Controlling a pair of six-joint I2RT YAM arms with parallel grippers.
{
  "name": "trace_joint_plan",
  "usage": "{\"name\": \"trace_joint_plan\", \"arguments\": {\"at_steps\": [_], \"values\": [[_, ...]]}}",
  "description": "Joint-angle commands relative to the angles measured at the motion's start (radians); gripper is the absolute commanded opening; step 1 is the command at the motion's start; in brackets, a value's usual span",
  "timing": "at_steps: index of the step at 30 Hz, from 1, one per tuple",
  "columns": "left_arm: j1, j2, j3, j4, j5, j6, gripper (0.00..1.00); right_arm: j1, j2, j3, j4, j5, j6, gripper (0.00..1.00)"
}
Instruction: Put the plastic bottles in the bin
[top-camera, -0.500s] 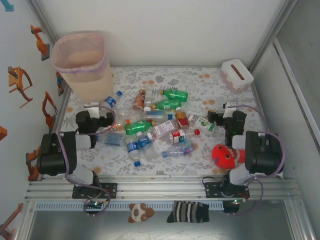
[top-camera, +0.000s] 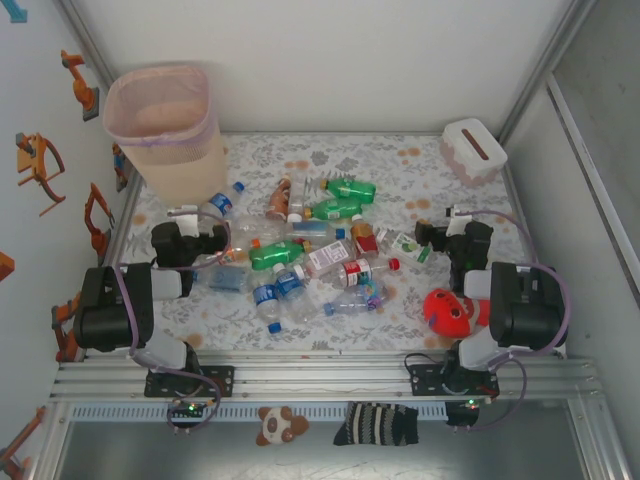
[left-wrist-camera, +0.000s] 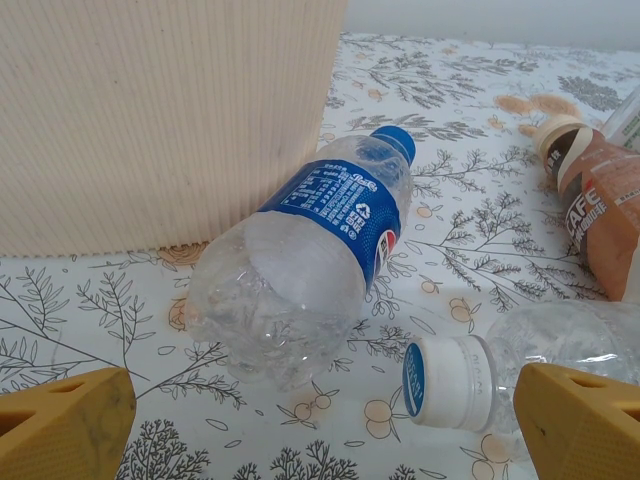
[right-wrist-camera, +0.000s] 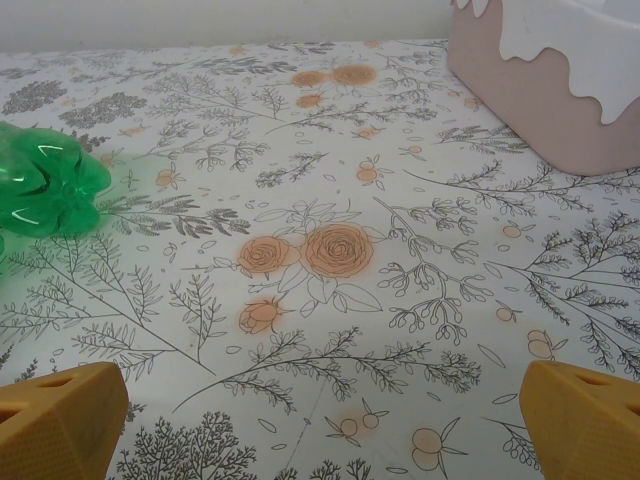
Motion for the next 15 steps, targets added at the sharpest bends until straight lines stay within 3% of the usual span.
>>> {"name": "trace_joint_plan", "arguments": {"at_steps": [1,15], "values": [[0.004,-0.009,-0.007,0.025,0.016,0.015,0.97,-0.003,0.006,-0.008,0.03,-0.012,-0.01,0.99],[0.004,-0.004,0.01,0.002,-0.068,-0.017,0.97,-0.002,0.006,-0.008,0.03,-0.012,-0.01,0.99]]}}
